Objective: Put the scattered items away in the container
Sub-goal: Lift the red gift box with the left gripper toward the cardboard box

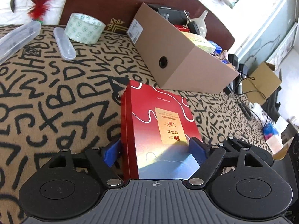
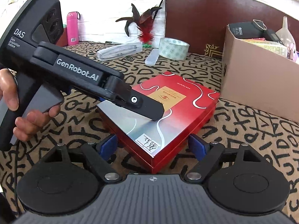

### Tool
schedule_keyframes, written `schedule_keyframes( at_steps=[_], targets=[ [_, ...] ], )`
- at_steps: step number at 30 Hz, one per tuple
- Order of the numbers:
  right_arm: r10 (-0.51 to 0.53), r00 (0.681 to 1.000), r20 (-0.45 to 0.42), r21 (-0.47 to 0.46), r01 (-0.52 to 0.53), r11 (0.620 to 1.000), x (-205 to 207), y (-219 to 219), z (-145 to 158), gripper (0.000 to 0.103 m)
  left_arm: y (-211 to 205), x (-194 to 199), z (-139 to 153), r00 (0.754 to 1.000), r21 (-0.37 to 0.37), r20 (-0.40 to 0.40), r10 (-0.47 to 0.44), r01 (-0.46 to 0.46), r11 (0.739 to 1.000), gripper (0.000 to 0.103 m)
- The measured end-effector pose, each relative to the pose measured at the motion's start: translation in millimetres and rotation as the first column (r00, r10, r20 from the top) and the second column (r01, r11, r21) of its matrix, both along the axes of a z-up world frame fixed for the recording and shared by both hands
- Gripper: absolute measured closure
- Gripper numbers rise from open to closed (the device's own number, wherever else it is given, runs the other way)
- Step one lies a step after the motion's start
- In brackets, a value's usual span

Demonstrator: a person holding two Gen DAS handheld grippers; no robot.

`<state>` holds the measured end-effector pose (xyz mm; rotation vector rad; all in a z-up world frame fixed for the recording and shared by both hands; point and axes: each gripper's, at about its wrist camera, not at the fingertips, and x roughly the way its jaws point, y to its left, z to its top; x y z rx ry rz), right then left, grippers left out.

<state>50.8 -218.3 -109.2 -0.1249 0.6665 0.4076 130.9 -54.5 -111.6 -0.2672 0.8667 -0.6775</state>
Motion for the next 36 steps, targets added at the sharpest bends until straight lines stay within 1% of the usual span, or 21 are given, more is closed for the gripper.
schedule_keyframes(
  at_steps=[4,8,12,16,19,24,28,32,34,35,36],
  targets=[
    [0.001,1.0,0.025,0.018,-0.002,1.0,-22,-3,12,0.018,-2,-22,13,0.999,-0.035,0.032,0.004,-0.003,0.999,0.021],
    [-0.017,0.997,0.074,0.018,0.016,1.0,-39,-12,35,0.019,-15,-31,38,0.996,-0.057,0.089,-0.004,0.009,0.998,0.021],
    [-0.049,0.988,0.145,0.019,0.047,0.999,-44,-26,60,0.019,-34,-29,65,0.984,-0.078,0.176,-0.014,0.029,0.997,0.02],
    [-0.081,0.973,0.217,0.014,0.08,0.997,-44,-38,82,0.019,-47,-24,87,0.974,-0.112,0.227,-0.015,0.041,0.993,0.021],
    [-0.079,0.96,0.27,-0.011,0.085,0.996,-41,-47,96,0.019,-59,-13,104,0.966,-0.131,0.259,0.001,0.034,0.991,0.021],
    [-0.052,0.944,0.326,-0.051,0.072,0.996,-19,-63,118,0.019,-78,14,124,0.949,-0.161,0.313,0.047,0.004,0.987,0.02],
    [-0.028,0.94,0.34,-0.084,0.06,0.995,9,-79,129,0.019,-92,46,130,0.948,-0.184,0.31,0.067,-0.009,0.983,0.02],
    [-0.025,0.942,0.333,-0.081,0.055,0.995,41,-98,136,0.019,-106,78,123,0.954,-0.176,0.291,0.076,-0.025,0.984,0.02],
    [-0.026,0.947,0.32,-0.071,0.051,0.996,62,-109,138,0.019,-113,95,116,0.954,-0.172,0.286,0.092,-0.043,0.984,0.016],
    [-0.022,0.952,0.305,-0.065,0.044,0.997,73,-114,137,0.019,-118,104,111,0.953,-0.161,0.286,0.097,-0.052,0.986,0.012],
    [-0.015,0.959,0.284,-0.054,0.032,0.998,86,-119,134,0.019,-124,114,105,0.956,-0.135,0.28,0.09,-0.054,0.989,0.012]
  ],
)
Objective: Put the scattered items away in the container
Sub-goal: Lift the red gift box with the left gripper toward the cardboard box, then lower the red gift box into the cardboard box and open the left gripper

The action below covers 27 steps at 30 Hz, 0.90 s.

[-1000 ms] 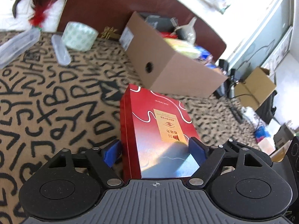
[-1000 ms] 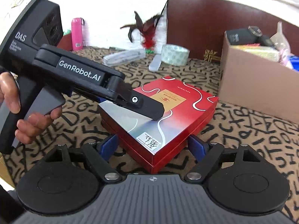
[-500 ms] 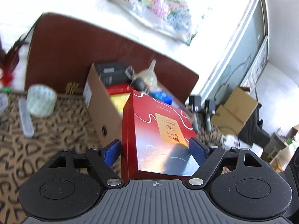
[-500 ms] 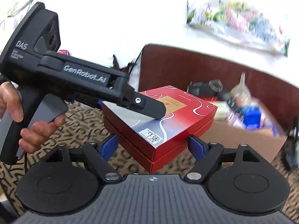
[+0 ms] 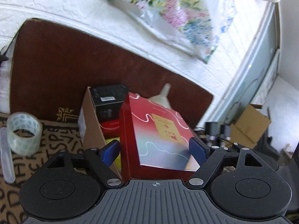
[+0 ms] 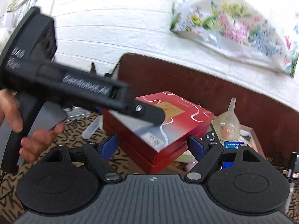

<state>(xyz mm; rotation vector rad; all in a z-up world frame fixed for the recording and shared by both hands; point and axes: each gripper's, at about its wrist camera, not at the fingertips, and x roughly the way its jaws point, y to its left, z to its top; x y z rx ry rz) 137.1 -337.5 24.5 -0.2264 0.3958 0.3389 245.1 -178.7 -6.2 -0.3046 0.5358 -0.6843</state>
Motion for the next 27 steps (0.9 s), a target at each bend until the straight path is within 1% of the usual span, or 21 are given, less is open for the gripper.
schedule_keyframes(
  at_steps=[1,2,3,4,5,7,10,15,19,23,25,27],
  targets=[
    [0.005,1.0,-0.027,0.011,-0.005,1.0,12,-5,-4,0.019,-4,8,-4,1.0,0.024,-0.012,-0.008,0.008,1.0,0.012],
    [0.001,0.998,-0.057,0.009,0.0,1.0,25,-7,-8,0.02,-4,13,-7,1.0,0.031,-0.021,-0.02,0.021,0.999,0.012],
    [-0.006,0.997,-0.072,-0.015,0.004,1.0,34,-8,-12,0.023,-2,15,-8,0.999,0.025,-0.024,-0.029,0.03,0.999,0.012],
    [-0.003,0.998,-0.069,-0.045,0.0,0.999,38,-6,-14,0.024,2,15,-7,0.999,0.016,-0.014,-0.036,0.037,0.999,0.012],
    [0.0,0.998,-0.057,-0.076,-0.005,0.997,39,-5,-15,0.024,5,12,-6,0.999,0.012,0.007,-0.04,0.04,0.999,0.012],
    [0.027,0.999,-0.032,-0.114,-0.03,0.993,36,-4,-17,0.022,9,8,-1,0.998,0.028,0.043,-0.048,0.047,0.999,0.012],
    [0.038,0.998,-0.042,-0.15,-0.044,0.988,37,-6,-21,0.023,8,3,4,0.995,0.041,0.056,-0.086,0.084,0.996,0.012],
    [0.04,0.998,-0.051,-0.195,-0.049,0.98,35,-6,-26,0.024,-11,-6,5,0.989,0.113,0.096,-0.113,0.102,0.988,0.009],
    [0.052,0.998,-0.044,-0.252,-0.061,0.966,34,-8,-23,0.022,-17,-8,5,0.986,0.112,0.09,-0.142,0.131,0.985,0.006],
    [0.061,0.996,-0.06,-0.274,-0.075,0.959,36,-13,-21,0.021,-24,-5,3,0.987,0.109,0.058,-0.149,0.142,0.984,0.004],
    [0.07,0.996,-0.063,-0.294,-0.085,0.952,36,-14,-22,0.021,-25,-6,1,0.986,0.105,0.065,-0.155,0.147,0.984,0.004],
    [0.075,0.994,-0.074,-0.285,-0.093,0.954,36,-17,-21,0.021,-24,-8,0,0.985,0.111,0.071,-0.155,0.147,0.983,0.004]
  ],
)
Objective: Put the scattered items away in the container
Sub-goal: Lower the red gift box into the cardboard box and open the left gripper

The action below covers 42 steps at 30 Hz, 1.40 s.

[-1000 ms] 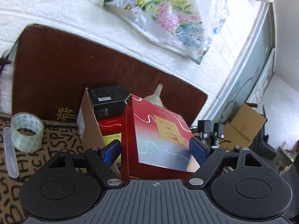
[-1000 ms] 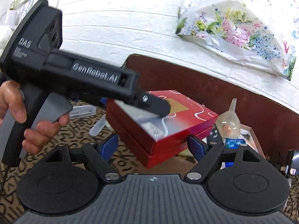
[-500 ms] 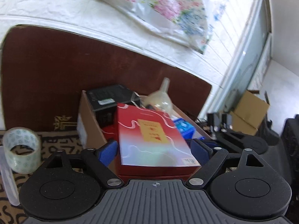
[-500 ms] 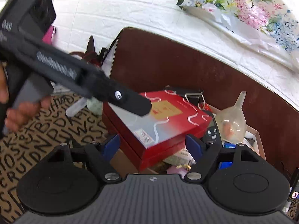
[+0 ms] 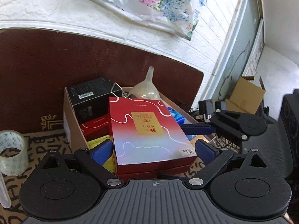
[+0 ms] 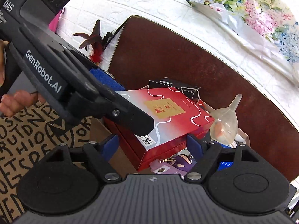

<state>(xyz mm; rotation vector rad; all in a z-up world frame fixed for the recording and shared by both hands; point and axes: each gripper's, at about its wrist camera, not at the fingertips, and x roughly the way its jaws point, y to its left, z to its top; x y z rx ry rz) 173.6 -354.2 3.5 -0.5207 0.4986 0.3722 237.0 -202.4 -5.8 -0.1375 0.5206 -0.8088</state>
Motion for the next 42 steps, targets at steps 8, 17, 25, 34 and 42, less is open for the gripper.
schedule_keyframes(
  at_steps=[8,17,25,34,42],
  targets=[
    [0.102,0.994,-0.031,-0.069,-0.104,0.992,33,12,3,0.017,10,16,-5,0.996,-0.001,-0.073,0.054,-0.055,0.999,0.003],
    [0.12,0.992,-0.023,-0.076,-0.122,0.99,29,6,2,0.011,16,0,3,0.999,-0.022,-0.011,0.043,-0.043,0.999,0.002],
    [0.09,0.996,-0.015,-0.066,-0.09,0.994,8,-1,9,0.03,14,-8,5,1.0,-0.014,-0.009,0.027,-0.028,1.0,0.001],
    [0.048,0.998,-0.042,-0.104,-0.052,0.993,28,24,-5,0.038,11,6,-1,0.997,0.009,-0.027,0.077,-0.077,0.997,0.001],
    [-0.002,0.996,0.093,-0.066,0.008,0.998,4,24,2,0.004,29,-22,-7,0.996,-0.019,-0.065,0.063,-0.064,0.998,0.0]
  ],
)
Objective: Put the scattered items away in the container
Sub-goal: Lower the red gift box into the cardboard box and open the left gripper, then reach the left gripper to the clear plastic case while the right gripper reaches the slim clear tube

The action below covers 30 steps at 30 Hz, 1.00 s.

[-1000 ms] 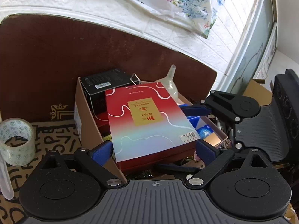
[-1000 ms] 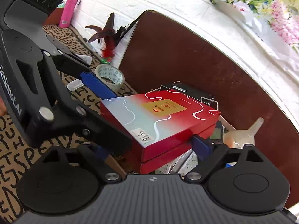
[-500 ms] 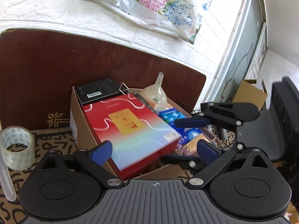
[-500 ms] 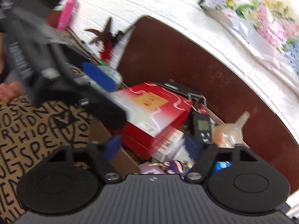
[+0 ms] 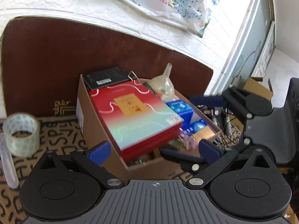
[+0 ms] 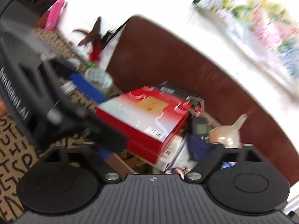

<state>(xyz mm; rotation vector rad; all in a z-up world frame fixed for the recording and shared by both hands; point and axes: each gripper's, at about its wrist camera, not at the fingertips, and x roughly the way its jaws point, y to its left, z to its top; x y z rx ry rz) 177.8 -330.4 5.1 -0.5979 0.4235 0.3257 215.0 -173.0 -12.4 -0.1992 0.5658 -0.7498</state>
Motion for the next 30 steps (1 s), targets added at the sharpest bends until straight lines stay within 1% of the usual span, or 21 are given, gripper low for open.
schedule_keyframes(
  at_steps=[4,9,12,15,18,21,24,27,30],
  targets=[
    [-0.001,0.999,0.039,0.021,0.0,1.0,-25,15,-1,0.003,25,-26,-7,1.0,-0.033,-0.023,0.018,-0.019,0.999,0.0],
    [0.011,0.998,0.061,0.029,-0.013,0.999,-58,53,-15,0.003,71,-65,-23,0.997,-0.054,-0.04,0.073,-0.075,0.996,0.0],
    [0.03,0.999,0.039,0.093,-0.033,0.995,-71,78,-28,0.003,101,-84,-33,0.992,-0.031,-0.039,0.123,-0.124,0.992,0.0],
    [0.039,0.999,-0.018,0.164,-0.036,0.986,-72,105,-42,0.003,132,-93,-43,0.984,0.015,-0.044,0.172,-0.172,0.985,0.0],
    [0.04,0.995,-0.088,0.224,-0.019,0.974,-66,131,-56,0.003,162,-92,-49,0.965,0.057,-0.036,0.258,-0.256,0.965,0.0],
    [0.025,0.988,-0.149,0.269,0.017,0.963,-60,152,-66,0.003,192,-86,-52,0.942,0.061,-0.036,0.334,-0.331,0.941,0.0],
    [-0.001,0.979,-0.205,0.298,0.063,0.953,-50,168,-74,0.003,215,-74,-53,0.92,0.079,-0.039,0.39,-0.386,0.919,0.0],
    [-0.027,0.968,-0.248,0.302,0.104,0.948,-39,178,-83,0.003,233,-56,-54,0.902,0.093,-0.035,0.43,-0.426,0.9,0.0],
    [-0.047,0.957,-0.288,0.283,0.132,0.95,-25,190,-95,0.004,243,-34,-56,0.891,0.117,-0.035,0.452,-0.446,0.887,0.0]
  ],
)
